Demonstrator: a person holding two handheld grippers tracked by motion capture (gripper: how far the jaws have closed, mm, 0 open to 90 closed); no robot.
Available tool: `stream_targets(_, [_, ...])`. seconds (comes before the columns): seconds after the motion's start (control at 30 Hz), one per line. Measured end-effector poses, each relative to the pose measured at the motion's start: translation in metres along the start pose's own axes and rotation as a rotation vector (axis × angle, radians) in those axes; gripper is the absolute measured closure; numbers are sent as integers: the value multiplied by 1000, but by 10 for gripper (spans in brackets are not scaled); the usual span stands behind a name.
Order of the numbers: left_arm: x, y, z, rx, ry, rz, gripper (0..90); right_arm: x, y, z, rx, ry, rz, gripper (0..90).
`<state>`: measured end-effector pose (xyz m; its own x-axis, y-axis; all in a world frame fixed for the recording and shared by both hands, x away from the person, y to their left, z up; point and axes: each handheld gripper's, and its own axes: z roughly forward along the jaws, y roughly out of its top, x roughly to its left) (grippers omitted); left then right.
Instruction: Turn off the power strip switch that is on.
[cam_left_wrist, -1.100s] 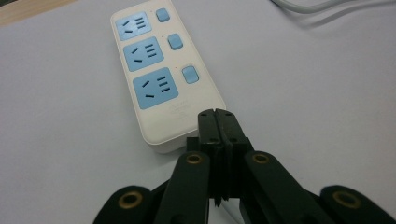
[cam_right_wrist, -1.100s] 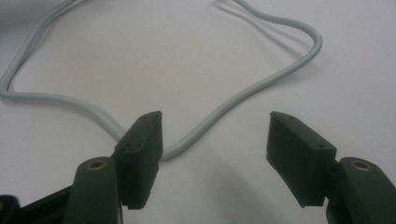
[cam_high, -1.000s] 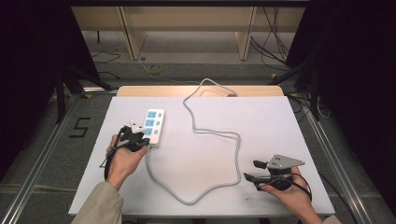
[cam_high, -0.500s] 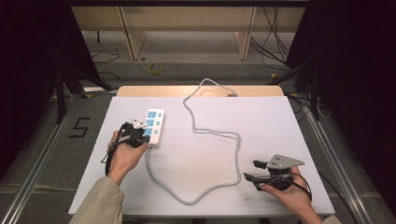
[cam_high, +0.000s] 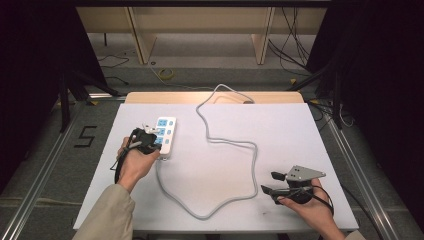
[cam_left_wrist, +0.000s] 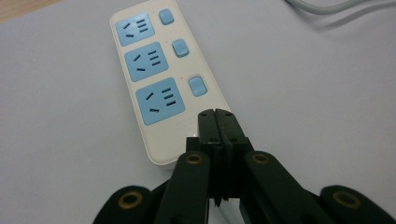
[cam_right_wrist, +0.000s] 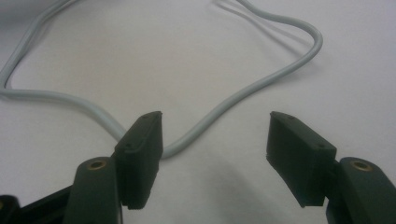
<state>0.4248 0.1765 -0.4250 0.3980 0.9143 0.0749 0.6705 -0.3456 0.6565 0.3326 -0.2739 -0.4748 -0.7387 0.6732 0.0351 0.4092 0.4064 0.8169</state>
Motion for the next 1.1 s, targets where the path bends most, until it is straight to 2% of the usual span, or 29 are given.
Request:
stream_targets(0.5, [3,6,5,24,4,10,896,0,0,0,0,-1,-3,370])
stream_targets(1.1, [5,10,9,49,1,3,896,0,0,-1,-1,-3,-4,366])
